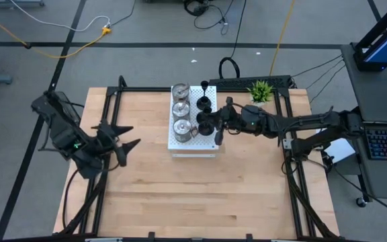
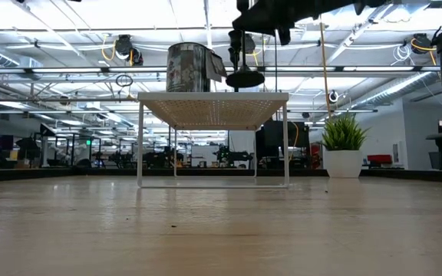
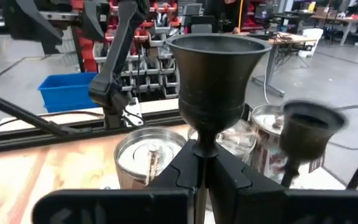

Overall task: Pick & Place candle stick holders
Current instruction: Put the black candle holder on the shelf aligned with the other black candle holders

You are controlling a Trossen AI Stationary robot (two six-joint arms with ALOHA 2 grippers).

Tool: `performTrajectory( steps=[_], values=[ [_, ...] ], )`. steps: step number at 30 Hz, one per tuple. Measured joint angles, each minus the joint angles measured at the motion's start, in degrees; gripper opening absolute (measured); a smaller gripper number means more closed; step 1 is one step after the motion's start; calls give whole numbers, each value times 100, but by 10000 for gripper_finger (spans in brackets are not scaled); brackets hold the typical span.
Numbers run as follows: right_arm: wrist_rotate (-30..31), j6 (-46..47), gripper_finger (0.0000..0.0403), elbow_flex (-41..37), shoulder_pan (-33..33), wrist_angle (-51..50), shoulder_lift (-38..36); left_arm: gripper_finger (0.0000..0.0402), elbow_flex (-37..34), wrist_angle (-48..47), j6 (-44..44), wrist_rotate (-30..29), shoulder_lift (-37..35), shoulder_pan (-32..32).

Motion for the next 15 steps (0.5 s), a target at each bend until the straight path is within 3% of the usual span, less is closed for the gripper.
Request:
performTrajectory(
  steps=[15],
  values=[
    [142, 382, 7, -656, 13, 931, 2, 285, -206, -4, 430, -27, -601, -85]
  ],
)
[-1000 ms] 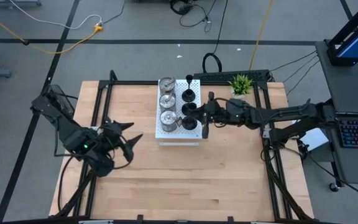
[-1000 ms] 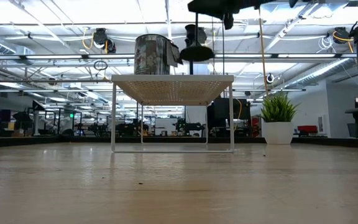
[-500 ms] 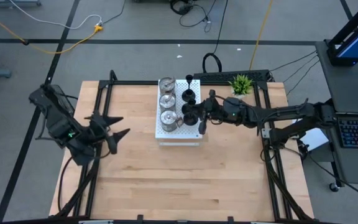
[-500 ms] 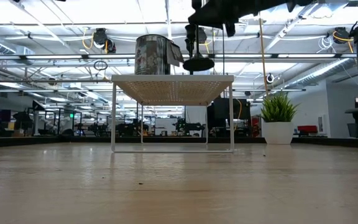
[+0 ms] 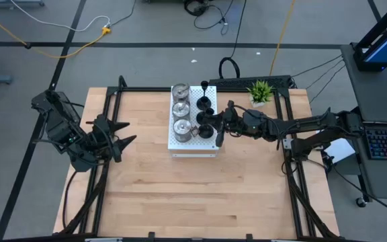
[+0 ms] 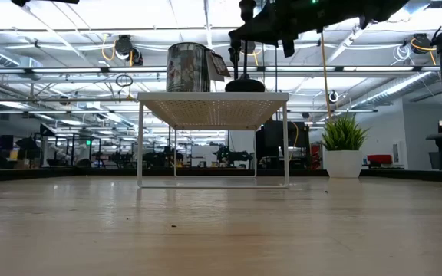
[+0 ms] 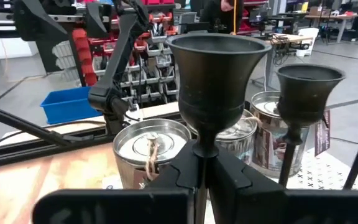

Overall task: Pick & Place candle stick holders
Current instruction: Put the black candle holder on the shelf aligned with the other black candle holders

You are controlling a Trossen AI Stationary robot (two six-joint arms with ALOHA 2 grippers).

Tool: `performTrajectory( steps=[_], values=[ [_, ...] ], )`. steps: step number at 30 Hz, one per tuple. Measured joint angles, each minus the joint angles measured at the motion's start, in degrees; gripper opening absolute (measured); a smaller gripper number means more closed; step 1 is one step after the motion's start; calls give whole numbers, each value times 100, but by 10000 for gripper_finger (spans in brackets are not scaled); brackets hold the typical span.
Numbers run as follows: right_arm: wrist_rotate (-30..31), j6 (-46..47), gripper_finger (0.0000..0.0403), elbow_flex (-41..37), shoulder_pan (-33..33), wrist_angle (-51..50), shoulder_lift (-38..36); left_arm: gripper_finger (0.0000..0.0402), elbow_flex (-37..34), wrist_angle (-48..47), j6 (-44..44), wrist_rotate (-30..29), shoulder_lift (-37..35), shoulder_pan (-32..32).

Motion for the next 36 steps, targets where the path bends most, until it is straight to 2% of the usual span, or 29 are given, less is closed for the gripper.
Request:
performTrajectory(
  steps=[8, 11, 29, 36],
  values=[
    [-166, 3, 7, -11, 0, -8, 176, 285, 0, -3, 92, -8, -33, 1],
    [-301, 2, 7, 7, 2, 284, 263, 285, 0, -4, 92, -10, -33, 2],
    [-314, -143, 7, -2, 4, 167, 361, 285, -3, -21, 48, 40, -33, -8],
    [-309, -143, 16, -2, 4, 61, 356, 285, -659, 271, -420, -142, -186, -95]
  ],
)
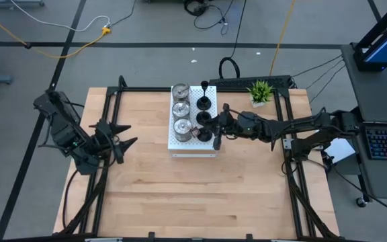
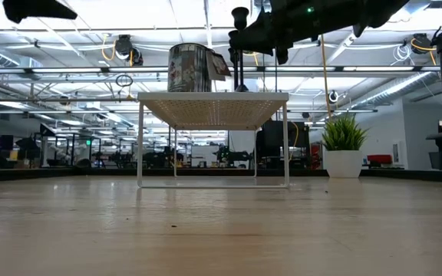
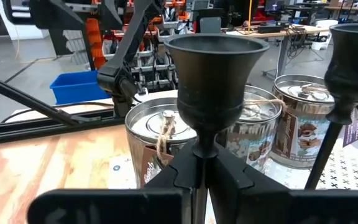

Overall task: Pick & Place candle stick holders
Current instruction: Put the black candle holder on the shelf aligned with the other black candle holders, then return to Home Position

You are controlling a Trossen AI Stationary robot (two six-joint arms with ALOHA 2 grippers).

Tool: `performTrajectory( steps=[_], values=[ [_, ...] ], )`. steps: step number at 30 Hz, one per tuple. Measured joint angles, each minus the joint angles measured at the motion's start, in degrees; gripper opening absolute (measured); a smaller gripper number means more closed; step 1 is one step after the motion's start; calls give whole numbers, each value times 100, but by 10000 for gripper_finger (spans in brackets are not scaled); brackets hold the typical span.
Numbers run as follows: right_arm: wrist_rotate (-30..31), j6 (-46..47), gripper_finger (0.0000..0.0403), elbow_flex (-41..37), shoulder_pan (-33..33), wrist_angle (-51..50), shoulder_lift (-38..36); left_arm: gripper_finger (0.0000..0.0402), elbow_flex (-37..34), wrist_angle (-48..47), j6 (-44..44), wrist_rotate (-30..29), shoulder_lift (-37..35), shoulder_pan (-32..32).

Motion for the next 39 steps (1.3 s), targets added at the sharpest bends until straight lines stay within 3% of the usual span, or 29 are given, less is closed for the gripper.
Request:
performTrajectory(
  steps=[8, 14, 29, 39],
  values=[
    [-10, 143, 27, 2, 0, -62, 0, 285, -1056, 1095, -17, -350, -455, -376],
    [-4, 270, 59, 2, 0, -60, 2, 285, -1486, 1300, -24, -372, -805, -480],
    [-3, 302, 167, 2, 0, -605, -41, 285, -1712, 1302, 1032, -81, -1874, -476],
    [-10, 484, 184, 2, -1, -1327, -534, 285, -1809, 1295, 1554, 183, -2311, -463]
  ],
)
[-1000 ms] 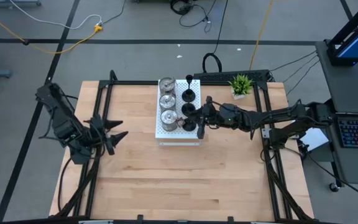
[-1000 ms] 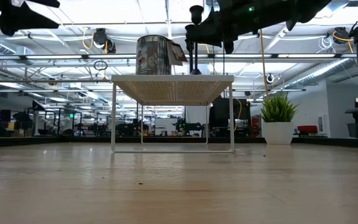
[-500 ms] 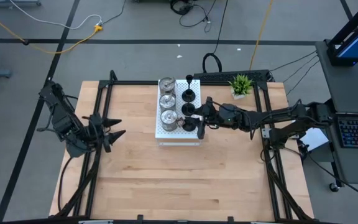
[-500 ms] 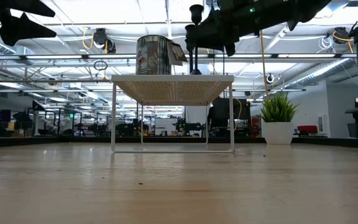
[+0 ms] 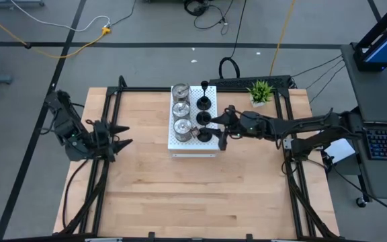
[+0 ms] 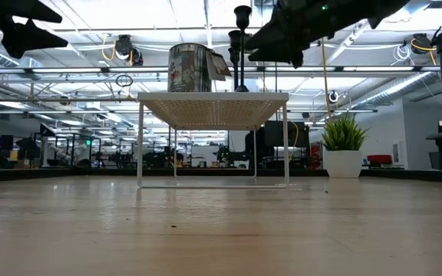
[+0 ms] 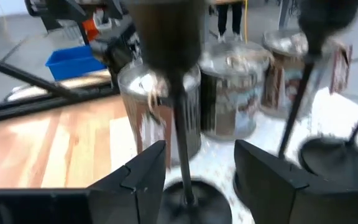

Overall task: Pick & Place candle stick holders
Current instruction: Return to Home Position

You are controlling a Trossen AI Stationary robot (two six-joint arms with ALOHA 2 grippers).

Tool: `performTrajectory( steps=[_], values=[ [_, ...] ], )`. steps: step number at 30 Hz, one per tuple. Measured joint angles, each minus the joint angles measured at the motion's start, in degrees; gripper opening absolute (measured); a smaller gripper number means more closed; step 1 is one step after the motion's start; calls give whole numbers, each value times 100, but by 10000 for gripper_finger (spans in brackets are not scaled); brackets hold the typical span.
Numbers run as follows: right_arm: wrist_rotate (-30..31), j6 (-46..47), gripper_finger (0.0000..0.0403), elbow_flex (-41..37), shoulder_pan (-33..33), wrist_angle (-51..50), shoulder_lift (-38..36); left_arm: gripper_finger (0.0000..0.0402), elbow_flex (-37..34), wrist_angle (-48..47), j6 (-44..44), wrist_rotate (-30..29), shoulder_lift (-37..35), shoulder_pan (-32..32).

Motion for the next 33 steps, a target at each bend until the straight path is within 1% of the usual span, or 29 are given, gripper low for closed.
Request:
performTrajectory(
  steps=[4, 7, 13, 17, 23, 28, 30, 33],
  values=[
    [3, 260, 184, 0, 1, -493, -208, 285, -307, 322, -146, 74, -3, 28],
    [8, 431, 184, 0, -1, -655, -369, 285, -635, 980, -94, 219, -3, 135],
    [12, 712, 172, 0, 1, -1276, -650, 285, -1329, 2677, 677, 875, -1, 595],
    [10, 955, 162, 0, 1, -1667, -793, 285, -1494, 3286, 1261, 1523, -1, 1161],
    [-3, 1022, 136, 0, 1, -1943, -967, 285, -1496, 3385, 1957, 2737, -156, 2226],
    [-140, 936, 93, -2, 0, -2065, -1096, 285, -1496, 3344, 2623, 3707, -732, 3023],
    [-148, 865, 68, -2, -1, -2103, -1145, 285, -1496, 3119, 2740, 3904, -1070, 3276],
    [-138, 787, 25, -2, -1, -2371, -1289, 285, -1496, 2496, 2720, 4033, -1623, 3542]
  ],
)
